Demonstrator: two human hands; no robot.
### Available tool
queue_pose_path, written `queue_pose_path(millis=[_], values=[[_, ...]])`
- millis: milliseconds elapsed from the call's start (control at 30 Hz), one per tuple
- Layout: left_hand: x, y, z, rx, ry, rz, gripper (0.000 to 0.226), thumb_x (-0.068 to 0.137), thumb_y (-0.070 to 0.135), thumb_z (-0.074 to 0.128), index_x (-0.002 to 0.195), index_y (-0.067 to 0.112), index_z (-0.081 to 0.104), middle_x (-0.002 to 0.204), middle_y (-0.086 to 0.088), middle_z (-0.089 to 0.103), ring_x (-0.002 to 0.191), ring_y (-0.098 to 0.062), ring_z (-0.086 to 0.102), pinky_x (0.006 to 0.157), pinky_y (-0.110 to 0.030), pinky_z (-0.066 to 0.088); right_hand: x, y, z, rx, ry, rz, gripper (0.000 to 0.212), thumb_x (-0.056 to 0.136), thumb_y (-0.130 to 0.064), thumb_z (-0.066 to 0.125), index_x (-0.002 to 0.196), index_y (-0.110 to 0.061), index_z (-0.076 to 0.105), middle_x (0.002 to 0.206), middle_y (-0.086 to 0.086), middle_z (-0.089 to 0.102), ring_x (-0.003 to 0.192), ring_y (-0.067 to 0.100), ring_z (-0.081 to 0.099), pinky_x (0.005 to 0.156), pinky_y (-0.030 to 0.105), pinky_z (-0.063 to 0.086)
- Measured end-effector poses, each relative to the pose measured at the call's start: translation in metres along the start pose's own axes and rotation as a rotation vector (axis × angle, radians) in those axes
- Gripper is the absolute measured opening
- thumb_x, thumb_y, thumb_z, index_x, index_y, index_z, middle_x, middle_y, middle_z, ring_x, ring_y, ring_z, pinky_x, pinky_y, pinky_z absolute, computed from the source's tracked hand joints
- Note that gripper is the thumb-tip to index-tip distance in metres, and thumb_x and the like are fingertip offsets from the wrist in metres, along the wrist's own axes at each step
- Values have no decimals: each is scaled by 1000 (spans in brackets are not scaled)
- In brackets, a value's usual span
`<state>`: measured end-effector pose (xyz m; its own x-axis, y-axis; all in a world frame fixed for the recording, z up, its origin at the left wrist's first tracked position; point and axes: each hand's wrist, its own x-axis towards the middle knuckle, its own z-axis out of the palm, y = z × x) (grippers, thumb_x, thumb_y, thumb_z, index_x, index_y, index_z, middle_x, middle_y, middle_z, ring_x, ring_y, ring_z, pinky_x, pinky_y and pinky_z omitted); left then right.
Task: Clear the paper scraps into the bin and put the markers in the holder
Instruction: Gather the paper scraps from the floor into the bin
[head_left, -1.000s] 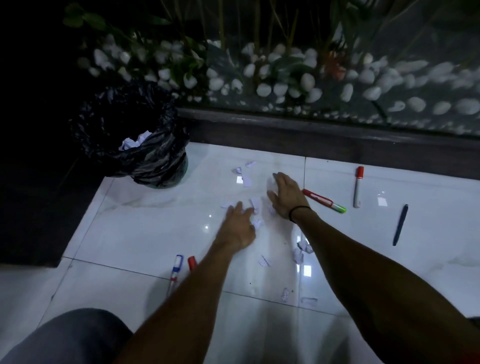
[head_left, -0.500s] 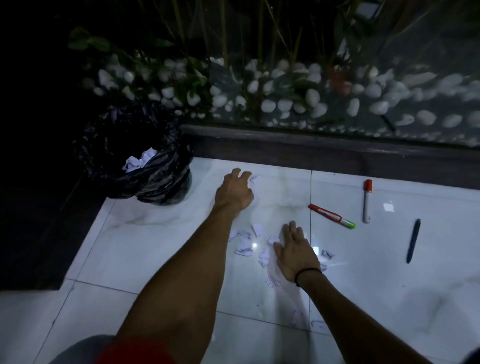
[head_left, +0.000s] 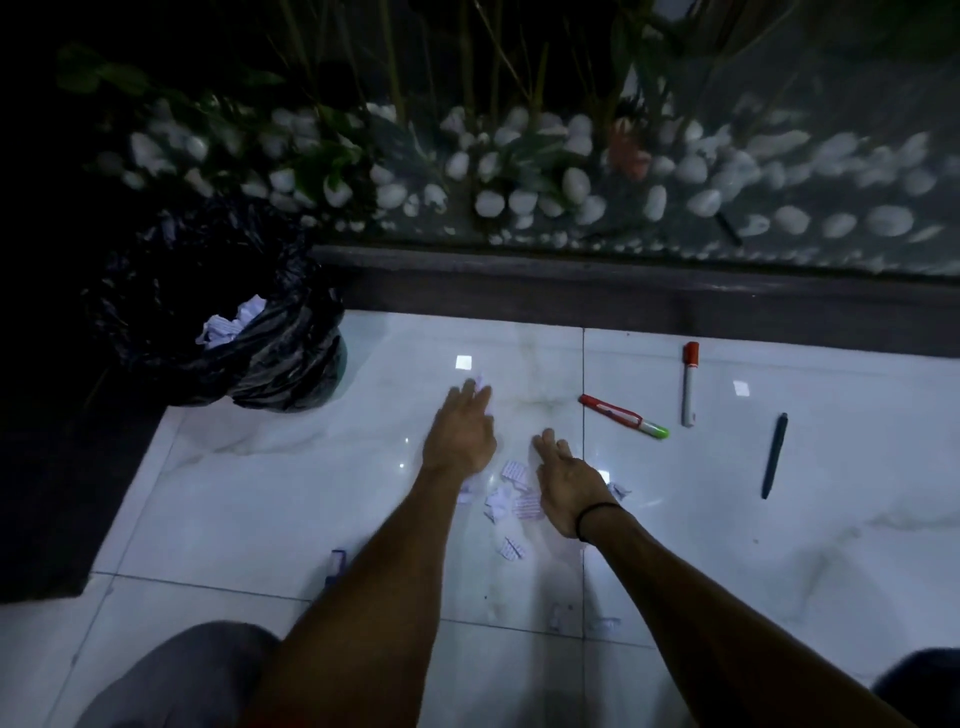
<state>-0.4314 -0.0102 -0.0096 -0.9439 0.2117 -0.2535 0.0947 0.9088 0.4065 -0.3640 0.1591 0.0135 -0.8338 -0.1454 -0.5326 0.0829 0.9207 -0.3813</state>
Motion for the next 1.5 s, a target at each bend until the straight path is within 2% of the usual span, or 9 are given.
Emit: queue_pose_path(millis=[100, 167, 300, 533, 733, 933, 1133, 1333, 1500], values=[[-50, 7, 16, -16, -23, 78, 55, 104, 21, 41, 156, 8, 31, 165, -12, 20, 153, -33, 19, 125, -36, 15, 0, 7, -28, 58, -3, 6, 47, 105, -23, 30, 151, -14, 32, 154, 14, 38, 133, 35, 47, 108, 35, 36], [-79, 15, 25, -58, -49, 88, 55, 103, 21, 42, 156, 9, 31, 165, -12, 20, 153, -32, 18, 125, -36, 14, -5, 14, -41, 152, 170, 28, 41, 105, -29, 33, 139, -15, 50, 140, 14, 56, 123, 35, 55, 102, 37, 42], [-116, 27, 32, -8, -152, 69, 60, 102, 24, 46, 158, 17, 26, 168, -3, 13, 155, -28, 12, 124, -43, 18, -36, 37, -25, 166, 483, 237, 44, 101, -40, 36, 139, -21, 48, 149, 6, 45, 133, 30, 46, 101, 48, 47], [-113, 19, -3, -33, 36, -135, 52, 103, 28, 42, 154, 28, 32, 166, -2, 19, 154, -26, 16, 119, -47, 26, -67, 35, 24, 292, 187, 162, 50, 100, -16, 40, 149, -10, 35, 161, 12, 22, 149, 27, 21, 121, 41, 21], [-90, -9, 0, -146, -95, -323, 58, 105, 31, 37, 159, 21, 19, 168, -9, 1, 155, -31, 3, 123, -44, 16, -87, 12, 56, 358, 122, 21, 55, 98, -10, 41, 152, -11, 30, 159, 6, 30, 147, 20, 28, 120, 24, 16], [-110, 46, 24, -212, -127, -172, 54, 106, 29, 37, 158, 20, 23, 169, -7, 2, 156, -27, 0, 124, -39, 12, -88, 18, 38, 418, 289, 29, 56, 95, -5, 48, 149, -9, 34, 156, 10, 33, 144, 26, 32, 121, 32, 23], [-119, 61, 21, -336, 33, -128, 43, 104, 18, 43, 146, 10, 47, 155, -9, 43, 142, -24, 41, 117, -28, 28, -85, 18, 32, 274, 124, 99, 60, 99, -16, 46, 153, -6, 23, 163, 11, 15, 150, 25, 20, 122, 31, 17], [-75, 60, 21, -103, -29, 40, 54, 102, 22, 46, 155, 24, 34, 166, -7, 22, 152, -27, 22, 119, -39, 33, -94, 18, 36, 280, 13, 86, 61, 99, -15, 45, 154, -9, 21, 164, 7, 11, 149, 22, 21, 120, 27, 19], [-92, 72, 37, -5, -46, 91, 48, 105, 31, 39, 149, 14, 45, 162, -9, 31, 149, -28, 29, 120, -39, 28, -103, 20, 33, 342, -35, 110, 59, 96, -11, 44, 153, -11, 28, 164, 1, 14, 147, 21, 29, 119, 28, 25]])
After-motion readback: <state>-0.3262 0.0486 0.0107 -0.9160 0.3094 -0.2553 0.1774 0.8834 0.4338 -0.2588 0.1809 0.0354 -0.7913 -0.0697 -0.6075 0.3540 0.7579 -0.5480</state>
